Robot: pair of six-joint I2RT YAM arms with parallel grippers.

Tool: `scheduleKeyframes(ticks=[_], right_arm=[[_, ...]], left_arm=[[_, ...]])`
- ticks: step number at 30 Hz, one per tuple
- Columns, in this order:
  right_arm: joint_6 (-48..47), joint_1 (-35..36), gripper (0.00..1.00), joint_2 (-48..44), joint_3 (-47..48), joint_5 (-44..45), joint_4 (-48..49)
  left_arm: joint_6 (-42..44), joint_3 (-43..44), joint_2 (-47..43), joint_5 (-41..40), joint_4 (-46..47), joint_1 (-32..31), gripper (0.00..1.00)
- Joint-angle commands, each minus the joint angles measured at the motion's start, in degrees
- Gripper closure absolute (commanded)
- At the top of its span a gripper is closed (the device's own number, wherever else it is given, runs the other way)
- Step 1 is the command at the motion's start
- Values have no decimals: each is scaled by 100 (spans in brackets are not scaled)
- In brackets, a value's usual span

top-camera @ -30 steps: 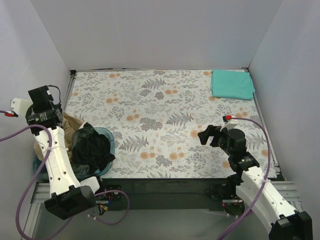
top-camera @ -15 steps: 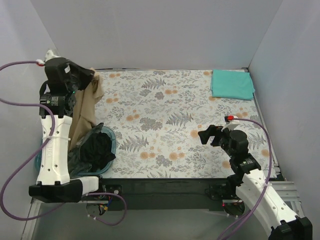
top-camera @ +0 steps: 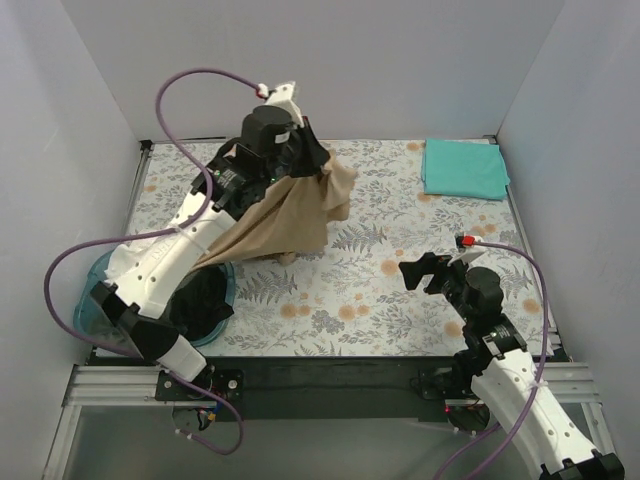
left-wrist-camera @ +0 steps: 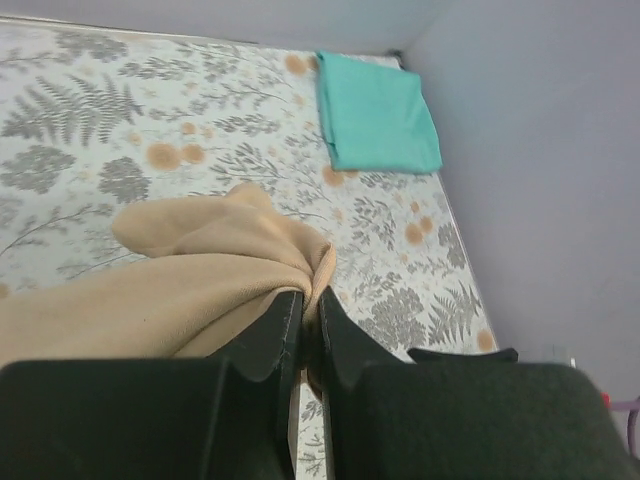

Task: Fold and stack the t-shirts
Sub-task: Move the tshirt to the center of the board, then flatten the tshirt out

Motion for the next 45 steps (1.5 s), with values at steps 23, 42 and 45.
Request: scheduleKeyframes(ticks=[23,42,45], right_arm=[[99,7,2,-832,55,1620,-1062],[450,7,2,337,160,1320,-1141],[468,15,2,460,178,1312,-1246]], left_arm=[[-518,-3867,-2063,-1236,1615,-674,98],[-2034,-6375,-2656,985,1632,374,8],[-2007,-6271,-2287,779,1782,-83,8]])
